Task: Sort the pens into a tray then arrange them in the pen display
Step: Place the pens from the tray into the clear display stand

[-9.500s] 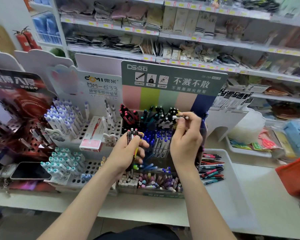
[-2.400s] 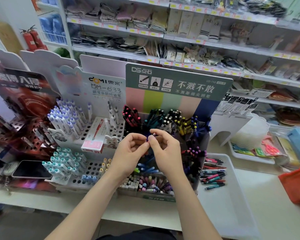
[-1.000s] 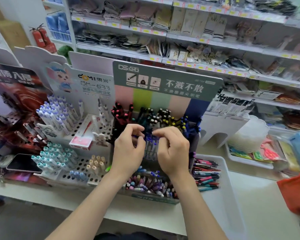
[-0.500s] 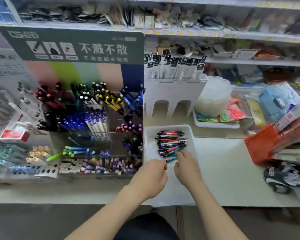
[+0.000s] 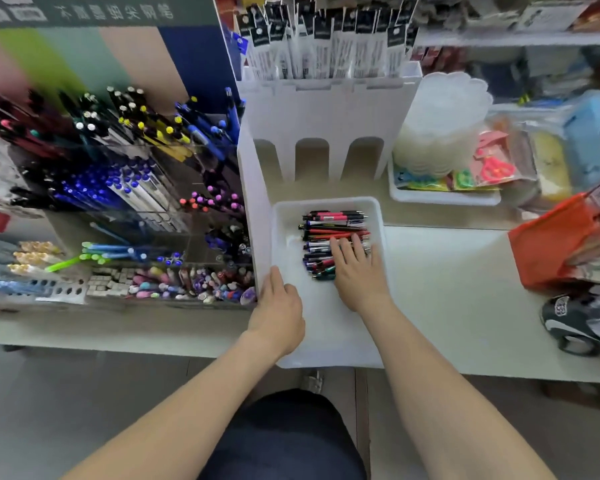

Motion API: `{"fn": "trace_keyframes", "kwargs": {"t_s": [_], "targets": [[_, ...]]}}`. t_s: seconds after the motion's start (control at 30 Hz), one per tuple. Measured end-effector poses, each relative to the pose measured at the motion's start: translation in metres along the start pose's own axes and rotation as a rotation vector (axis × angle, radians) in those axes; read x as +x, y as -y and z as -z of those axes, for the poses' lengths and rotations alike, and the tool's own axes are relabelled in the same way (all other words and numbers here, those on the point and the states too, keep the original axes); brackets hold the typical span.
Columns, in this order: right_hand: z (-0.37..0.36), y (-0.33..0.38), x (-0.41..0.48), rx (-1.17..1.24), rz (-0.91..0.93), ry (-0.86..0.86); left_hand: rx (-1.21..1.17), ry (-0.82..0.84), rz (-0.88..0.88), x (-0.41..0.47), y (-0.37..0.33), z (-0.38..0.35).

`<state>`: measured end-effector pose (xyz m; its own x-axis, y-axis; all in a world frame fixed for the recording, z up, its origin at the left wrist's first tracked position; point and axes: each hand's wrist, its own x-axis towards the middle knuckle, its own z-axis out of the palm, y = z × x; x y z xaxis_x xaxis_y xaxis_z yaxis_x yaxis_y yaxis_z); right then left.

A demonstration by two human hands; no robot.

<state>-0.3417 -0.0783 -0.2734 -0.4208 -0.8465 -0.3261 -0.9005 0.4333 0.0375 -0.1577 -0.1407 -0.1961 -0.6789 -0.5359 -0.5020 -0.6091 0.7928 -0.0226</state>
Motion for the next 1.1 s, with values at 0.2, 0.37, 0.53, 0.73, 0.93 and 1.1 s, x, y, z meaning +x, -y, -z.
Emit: {"fn": "trace_keyframes", "kwargs": {"t_s": [0.2,0.37,0.53,0.73,0.93,1.1], "targets": [[-0.008,0.006,0.004,-0.125,0.051,-0.060,0.080,0.088,0.004,-0.001,-0.003,0.004],[-0.014,0.018,0.006,-0.124,0.090,-0.091,0.218,0.133,-0.041,0.005,-0.004,0.001],[0.000,0.021,0.001,-0.057,0.063,0.012,0.277,0.160,-0.062,0.006,-0.005,0.002],[0.002,0.018,-0.009,0.146,-0.052,0.137,0.243,0.157,-0.101,-0.002,-0.003,0.019],[0.055,0.014,-0.050,1.106,-0.248,-0.002,-0.758,-0.124,0.060,-0.014,-0.012,0.056],[0.106,0.036,-0.084,1.468,-0.068,-0.153,-1.431,-0.011,0.114,-0.029,-0.025,0.102]]}}
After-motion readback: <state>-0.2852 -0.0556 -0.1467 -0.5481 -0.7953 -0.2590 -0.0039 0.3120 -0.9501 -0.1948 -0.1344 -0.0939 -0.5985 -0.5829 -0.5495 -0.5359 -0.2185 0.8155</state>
